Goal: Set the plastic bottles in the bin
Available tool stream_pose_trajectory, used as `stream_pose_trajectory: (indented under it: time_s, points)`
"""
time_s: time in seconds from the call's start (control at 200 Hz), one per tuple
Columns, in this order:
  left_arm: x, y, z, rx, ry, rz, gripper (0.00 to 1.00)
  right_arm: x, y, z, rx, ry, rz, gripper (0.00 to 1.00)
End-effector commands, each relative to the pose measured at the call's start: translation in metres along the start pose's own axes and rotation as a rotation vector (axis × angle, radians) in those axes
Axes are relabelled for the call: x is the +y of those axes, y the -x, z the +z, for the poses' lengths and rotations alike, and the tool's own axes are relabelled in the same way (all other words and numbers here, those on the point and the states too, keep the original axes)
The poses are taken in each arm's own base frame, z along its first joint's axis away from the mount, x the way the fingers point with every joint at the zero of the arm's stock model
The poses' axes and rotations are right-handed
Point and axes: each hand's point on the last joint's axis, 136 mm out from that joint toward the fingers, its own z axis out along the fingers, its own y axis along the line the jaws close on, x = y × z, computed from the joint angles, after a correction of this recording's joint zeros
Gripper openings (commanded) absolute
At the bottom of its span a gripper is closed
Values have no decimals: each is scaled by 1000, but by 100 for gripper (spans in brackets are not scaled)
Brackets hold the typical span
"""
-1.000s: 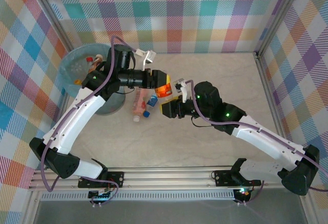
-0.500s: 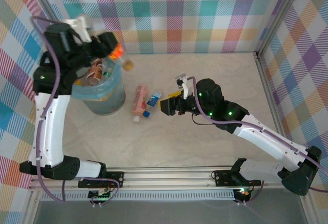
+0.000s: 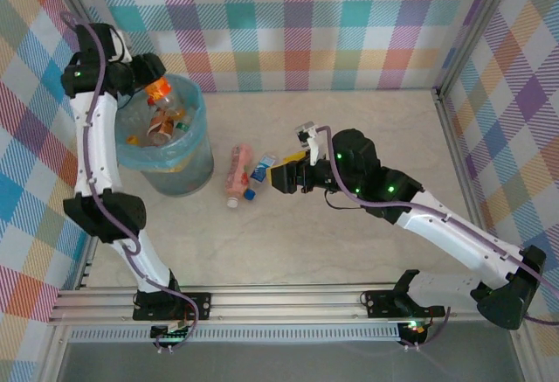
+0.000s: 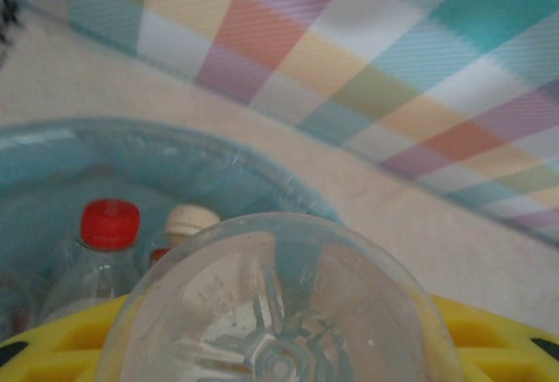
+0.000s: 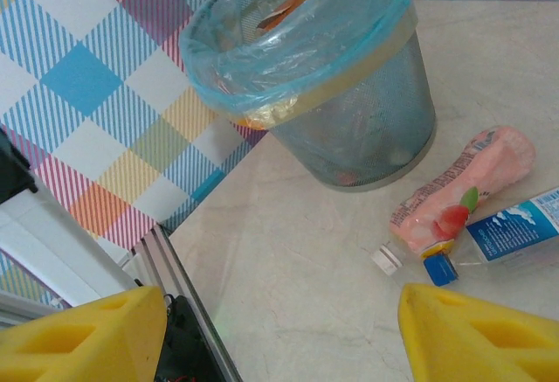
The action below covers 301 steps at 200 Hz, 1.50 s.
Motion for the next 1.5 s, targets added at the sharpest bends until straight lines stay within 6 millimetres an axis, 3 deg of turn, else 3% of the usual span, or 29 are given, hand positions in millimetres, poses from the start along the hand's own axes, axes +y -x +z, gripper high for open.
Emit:
stream_pose_trajectory:
  time_s: [0.0, 0.08, 0.18, 0.375, 0.52, 0.7, 0.8, 0.92, 1.215, 1.365, 1.5]
  points:
    - [-11, -8, -15, 43, -55, 34, 53, 4, -3, 3, 6, 18, -19, 71]
    - [-10, -12, -13, 58, -52, 42, 70, 3, -3, 4, 8, 15, -13, 71]
    - [-13, -8, -23, 33, -54, 53, 78, 3, -1, 6, 3, 17, -12, 71]
    - [-14, 6, -70, -95, 8, 80, 80, 0, 0, 16, 16, 4, -4, 71]
    - [-19, -7, -90, -113, -15, 82, 79, -19, -2, 34, 32, -78, 32, 69]
    - [-39, -49, -108, -108, -73, 160, 77, -71, -10, 65, 108, -339, 119, 70]
    - [-61, -78, -121, -143, -143, 267, 77, -97, -25, 85, 161, -455, 201, 72]
    - [-81, -120, -136, -155, -250, 399, 78, -115, -45, 111, 206, -508, 297, 72]
    - [-78, -222, -149, -50, -428, 601, 79, -155, -102, 158, 328, -639, 485, 80]
    - [-72, -248, -158, -48, -487, 643, 80, -169, -122, 175, 367, -677, 526, 81]
    - [-63, -254, -165, -68, -467, 662, 82, -181, -135, 186, 387, -717, 545, 82]
